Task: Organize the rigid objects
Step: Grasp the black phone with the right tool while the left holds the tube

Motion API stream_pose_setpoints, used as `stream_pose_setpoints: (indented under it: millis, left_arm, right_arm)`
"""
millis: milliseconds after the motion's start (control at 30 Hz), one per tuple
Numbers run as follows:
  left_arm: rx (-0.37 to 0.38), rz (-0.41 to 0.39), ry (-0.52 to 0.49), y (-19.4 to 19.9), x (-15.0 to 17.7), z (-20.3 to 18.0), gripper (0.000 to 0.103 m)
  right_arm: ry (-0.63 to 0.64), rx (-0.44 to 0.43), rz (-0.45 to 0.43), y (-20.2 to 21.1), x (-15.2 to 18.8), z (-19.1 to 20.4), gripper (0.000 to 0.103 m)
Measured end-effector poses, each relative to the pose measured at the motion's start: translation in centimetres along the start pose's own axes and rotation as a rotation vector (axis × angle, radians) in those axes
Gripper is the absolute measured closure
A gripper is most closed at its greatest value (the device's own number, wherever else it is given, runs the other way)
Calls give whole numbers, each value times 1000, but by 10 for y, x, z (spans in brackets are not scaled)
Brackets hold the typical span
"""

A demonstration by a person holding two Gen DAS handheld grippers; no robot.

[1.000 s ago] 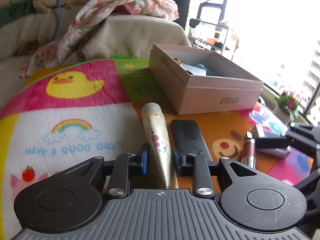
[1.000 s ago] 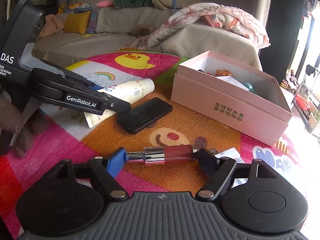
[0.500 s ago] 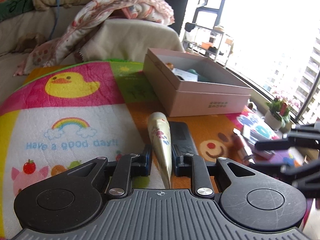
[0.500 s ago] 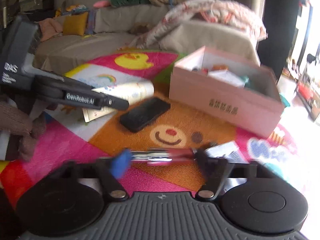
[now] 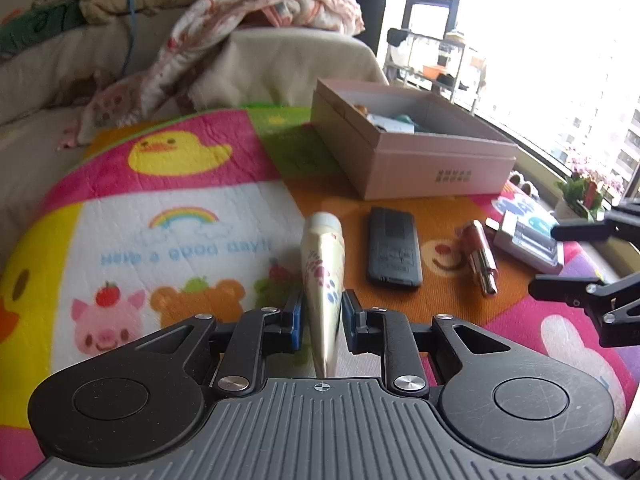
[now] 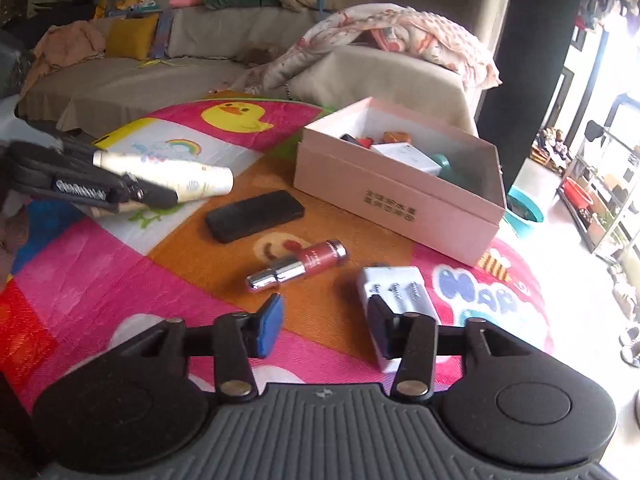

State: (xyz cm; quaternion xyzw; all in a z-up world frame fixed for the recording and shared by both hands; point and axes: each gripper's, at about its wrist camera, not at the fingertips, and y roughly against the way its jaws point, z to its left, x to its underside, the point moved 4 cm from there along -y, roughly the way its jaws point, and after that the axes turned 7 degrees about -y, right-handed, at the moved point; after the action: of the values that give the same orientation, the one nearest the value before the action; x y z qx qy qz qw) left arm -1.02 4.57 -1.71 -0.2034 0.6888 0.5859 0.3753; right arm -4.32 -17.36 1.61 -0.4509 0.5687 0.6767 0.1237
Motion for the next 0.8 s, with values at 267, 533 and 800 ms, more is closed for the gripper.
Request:
stream_pose_setpoints:
  millis: [267,533,800]
  left_arm:
    - [33,11,-38,0,4,-4,76]
    - [26,7,-39,-1,4,-4,76]
    - [46,-20,-4,-5,4,0,76]
  right_arm:
    - [-95,-91,-16,-35,-38,9,20]
    - [-197,-81,126,-119,-66,32,20]
    - [-77,-132,114,-94,-45,30,39]
